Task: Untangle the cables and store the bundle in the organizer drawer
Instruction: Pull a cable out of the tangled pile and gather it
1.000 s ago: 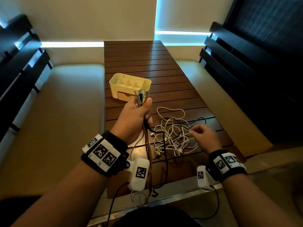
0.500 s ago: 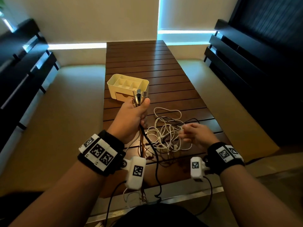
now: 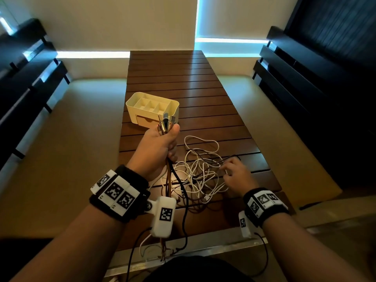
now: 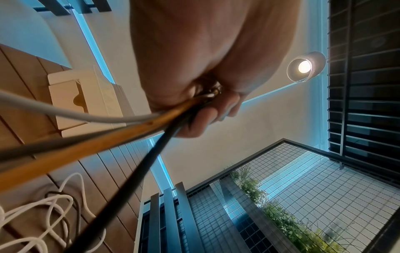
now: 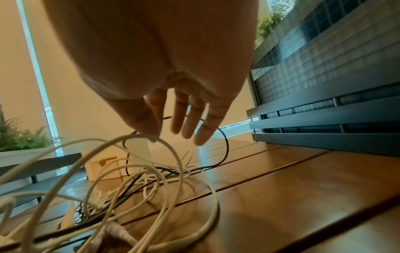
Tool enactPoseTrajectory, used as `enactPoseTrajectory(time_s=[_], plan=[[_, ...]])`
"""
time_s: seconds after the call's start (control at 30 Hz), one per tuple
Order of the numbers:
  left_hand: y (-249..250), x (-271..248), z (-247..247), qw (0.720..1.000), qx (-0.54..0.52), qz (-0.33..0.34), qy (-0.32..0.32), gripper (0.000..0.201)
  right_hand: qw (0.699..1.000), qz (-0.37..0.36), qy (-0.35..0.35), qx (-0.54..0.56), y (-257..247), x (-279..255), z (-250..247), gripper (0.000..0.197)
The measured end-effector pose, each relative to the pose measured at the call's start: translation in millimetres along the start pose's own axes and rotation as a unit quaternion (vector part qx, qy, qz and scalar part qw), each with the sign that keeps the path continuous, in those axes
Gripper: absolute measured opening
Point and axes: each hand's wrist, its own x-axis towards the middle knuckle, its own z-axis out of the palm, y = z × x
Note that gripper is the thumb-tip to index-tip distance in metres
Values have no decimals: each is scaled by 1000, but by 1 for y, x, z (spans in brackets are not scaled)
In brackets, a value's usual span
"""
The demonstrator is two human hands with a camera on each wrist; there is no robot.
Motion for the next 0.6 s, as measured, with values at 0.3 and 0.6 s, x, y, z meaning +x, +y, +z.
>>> enactPoseTrajectory(time_s=[0.3, 0.6], plan=[[-2, 5, 2, 1000, -5, 3, 18, 17, 979, 40, -126, -152, 2, 5, 9, 16], [-5, 6, 6, 1000, -18, 7, 22, 16, 960, -88, -174, -200, 11, -3, 37, 36]])
